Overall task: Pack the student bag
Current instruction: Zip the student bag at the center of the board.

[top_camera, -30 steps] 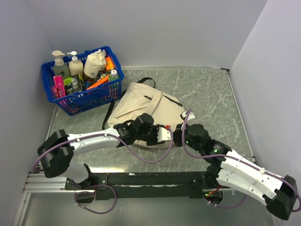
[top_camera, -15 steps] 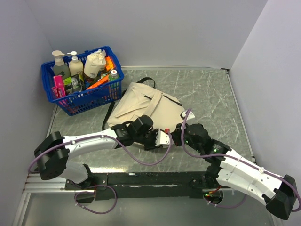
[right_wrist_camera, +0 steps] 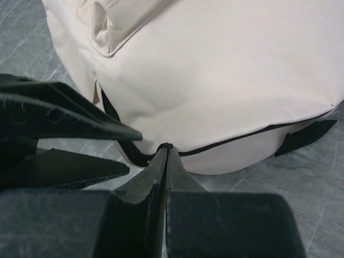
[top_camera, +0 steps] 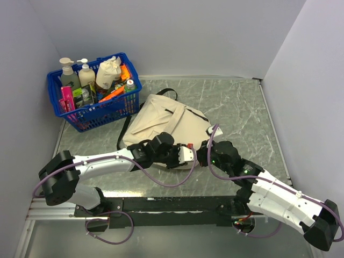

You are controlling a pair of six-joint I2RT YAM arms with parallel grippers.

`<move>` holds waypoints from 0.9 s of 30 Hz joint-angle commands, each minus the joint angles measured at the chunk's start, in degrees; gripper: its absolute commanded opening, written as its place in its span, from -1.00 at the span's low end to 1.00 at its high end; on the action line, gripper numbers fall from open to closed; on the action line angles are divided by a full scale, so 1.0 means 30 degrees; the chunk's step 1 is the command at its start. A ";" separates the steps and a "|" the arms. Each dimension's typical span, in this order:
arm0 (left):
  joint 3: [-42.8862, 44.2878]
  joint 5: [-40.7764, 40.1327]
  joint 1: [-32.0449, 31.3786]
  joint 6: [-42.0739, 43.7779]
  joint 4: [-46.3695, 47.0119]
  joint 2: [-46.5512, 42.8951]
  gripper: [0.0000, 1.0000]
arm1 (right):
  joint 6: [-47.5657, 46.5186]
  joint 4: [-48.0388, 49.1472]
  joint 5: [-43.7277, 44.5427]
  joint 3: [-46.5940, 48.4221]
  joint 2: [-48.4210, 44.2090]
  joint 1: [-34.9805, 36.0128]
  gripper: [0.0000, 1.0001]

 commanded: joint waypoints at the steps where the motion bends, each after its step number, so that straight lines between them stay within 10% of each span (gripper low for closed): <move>1: 0.0303 0.2068 -0.0278 -0.0147 -0.0818 -0.0474 -0.21 | 0.0009 0.0818 0.0219 0.0002 -0.0363 -0.0286 -1.00; 14: 0.0216 0.1836 -0.0483 0.0176 -0.0383 -0.0241 -0.25 | 0.0096 0.0876 0.0014 -0.0057 -0.0480 -0.0375 -1.00; 19: 0.0479 0.1661 -0.0600 -0.0292 0.0088 -0.0154 -0.98 | 0.0067 0.0935 0.0042 -0.0115 -0.0188 -0.0404 -1.00; 27: 0.0860 0.2330 -0.0952 -0.0119 -0.0673 -0.0270 -0.98 | 0.0096 0.0526 0.0685 0.0147 0.0311 -0.1426 -1.00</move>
